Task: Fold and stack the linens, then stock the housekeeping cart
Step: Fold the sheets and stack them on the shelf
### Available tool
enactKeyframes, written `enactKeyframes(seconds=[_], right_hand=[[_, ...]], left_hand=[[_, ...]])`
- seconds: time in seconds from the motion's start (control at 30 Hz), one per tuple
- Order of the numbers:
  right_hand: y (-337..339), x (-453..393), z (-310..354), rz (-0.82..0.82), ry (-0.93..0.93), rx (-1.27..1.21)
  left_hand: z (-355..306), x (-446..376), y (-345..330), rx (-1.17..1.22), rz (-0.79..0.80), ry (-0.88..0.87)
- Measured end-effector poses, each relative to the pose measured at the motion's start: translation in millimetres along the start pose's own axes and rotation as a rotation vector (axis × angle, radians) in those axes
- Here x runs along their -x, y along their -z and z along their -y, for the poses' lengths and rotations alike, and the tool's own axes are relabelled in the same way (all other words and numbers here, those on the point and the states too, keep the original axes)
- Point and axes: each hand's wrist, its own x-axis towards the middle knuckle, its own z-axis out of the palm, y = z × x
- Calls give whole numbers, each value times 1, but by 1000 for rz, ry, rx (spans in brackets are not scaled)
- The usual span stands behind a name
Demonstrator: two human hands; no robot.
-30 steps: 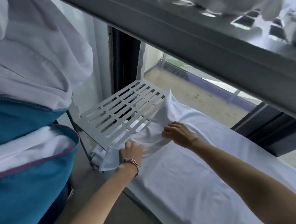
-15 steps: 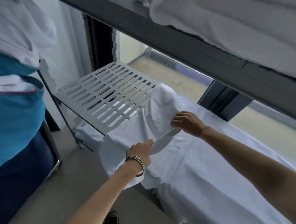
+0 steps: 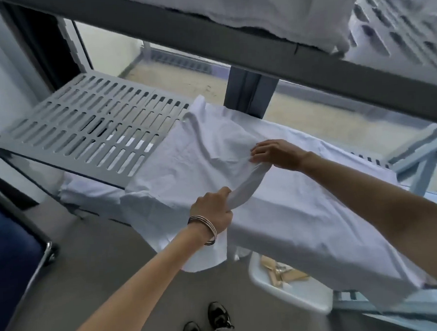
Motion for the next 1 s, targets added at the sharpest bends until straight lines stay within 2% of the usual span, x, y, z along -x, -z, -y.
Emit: enactKeyframes(seconds=[0.3, 0.6, 0.73, 0.87, 1.0], right_hand=[[18, 128, -16, 213, 20, 6], [12, 269, -60, 183, 168, 141], [17, 335, -74, 254, 221, 219], [2, 383, -96, 270, 203, 318], [-12, 419, -116, 278, 173, 270]], left_hand=[[-106, 11, -62, 36, 97, -122], [-244, 14, -162, 67, 179, -142], [-311, 11, -209, 32, 277, -152], [-358, 2, -254, 32, 317, -174], [-394, -6, -289, -39, 288, -207]])
